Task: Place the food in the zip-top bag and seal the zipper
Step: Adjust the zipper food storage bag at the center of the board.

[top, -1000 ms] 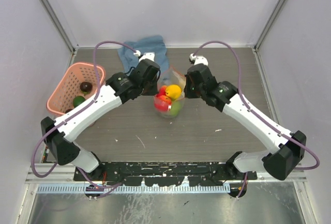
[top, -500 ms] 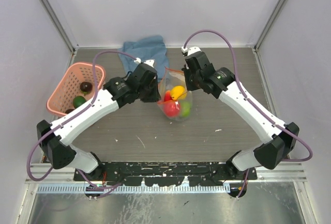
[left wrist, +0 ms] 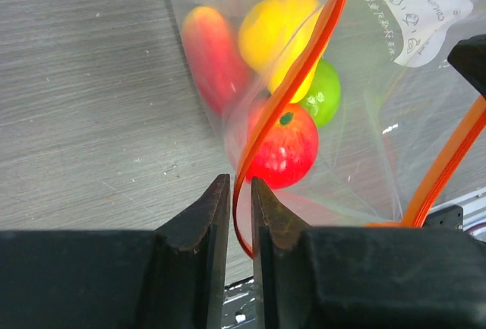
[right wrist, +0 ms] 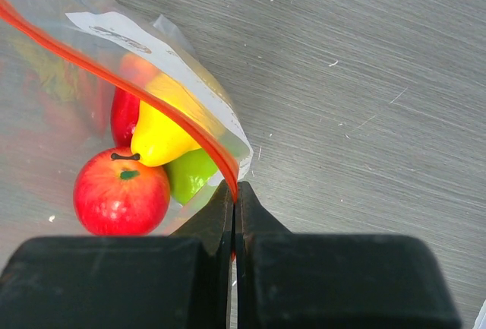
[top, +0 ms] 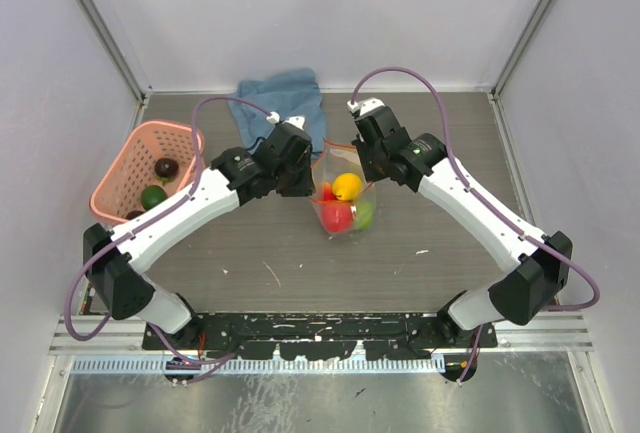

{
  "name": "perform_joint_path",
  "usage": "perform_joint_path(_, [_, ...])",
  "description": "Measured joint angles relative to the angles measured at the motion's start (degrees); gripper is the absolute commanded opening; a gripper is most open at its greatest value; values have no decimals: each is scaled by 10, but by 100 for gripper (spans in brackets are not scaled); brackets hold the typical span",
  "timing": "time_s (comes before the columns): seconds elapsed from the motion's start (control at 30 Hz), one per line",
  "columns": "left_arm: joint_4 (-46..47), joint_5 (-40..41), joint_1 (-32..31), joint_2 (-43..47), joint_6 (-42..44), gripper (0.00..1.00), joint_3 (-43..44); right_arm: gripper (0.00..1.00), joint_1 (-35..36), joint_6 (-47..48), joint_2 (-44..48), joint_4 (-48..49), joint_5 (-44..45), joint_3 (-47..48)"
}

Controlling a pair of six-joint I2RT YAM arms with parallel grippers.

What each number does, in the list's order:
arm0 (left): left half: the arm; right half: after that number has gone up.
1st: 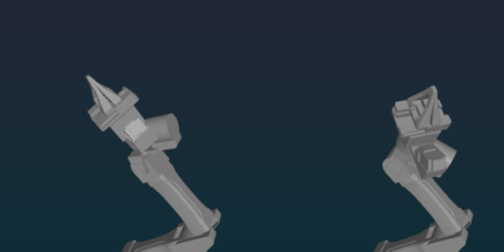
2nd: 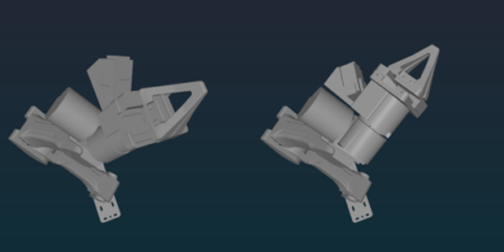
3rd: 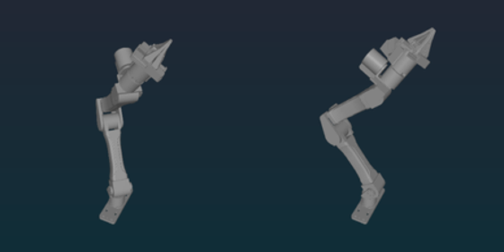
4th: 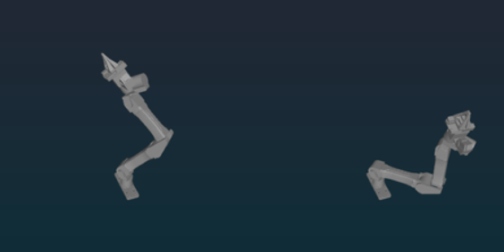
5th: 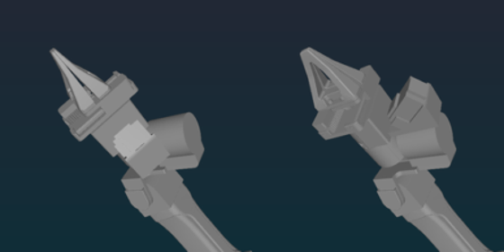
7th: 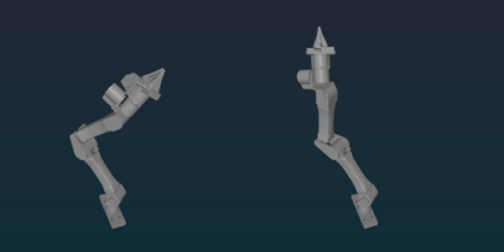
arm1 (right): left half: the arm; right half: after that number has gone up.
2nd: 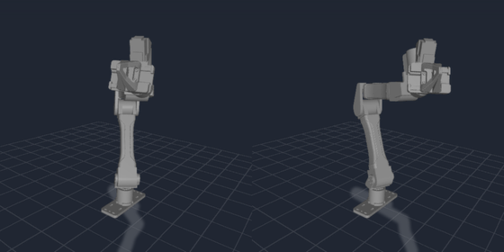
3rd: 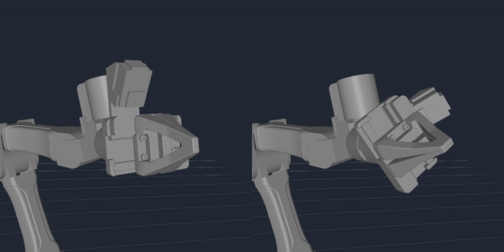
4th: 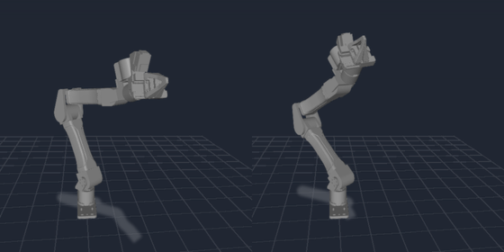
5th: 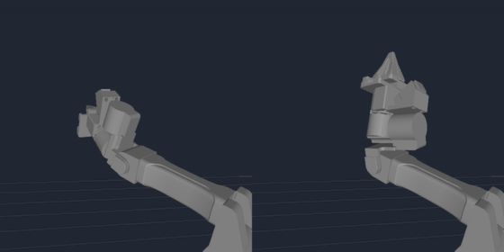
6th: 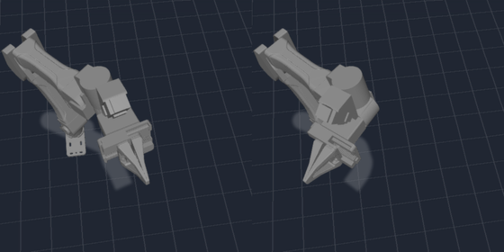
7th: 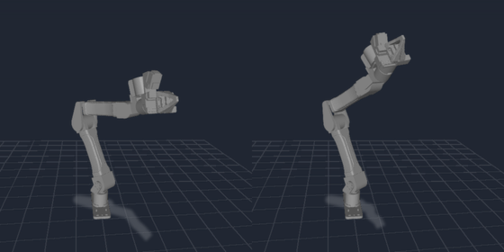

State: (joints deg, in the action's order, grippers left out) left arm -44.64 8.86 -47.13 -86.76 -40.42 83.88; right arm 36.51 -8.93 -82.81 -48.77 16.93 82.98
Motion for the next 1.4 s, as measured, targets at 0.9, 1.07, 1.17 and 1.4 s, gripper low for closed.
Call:
perform_joint_path(0.9, [-78,108,3,-91,54,3,121,1,-5,6,0,20,43,-7])
perform_joint_path(1.07, [-90,120,2,-90,59,25,127,1,-7,6,0,22,48,-7])
perform_joint_path(1.17, [-88,110,4,-90,65,34,127,1,-8,7,1,28,48,-13])
perform_joint_path(1.4, [-86,67,12,-67,69,59,126,1,-10,9,10,42,42,-23])
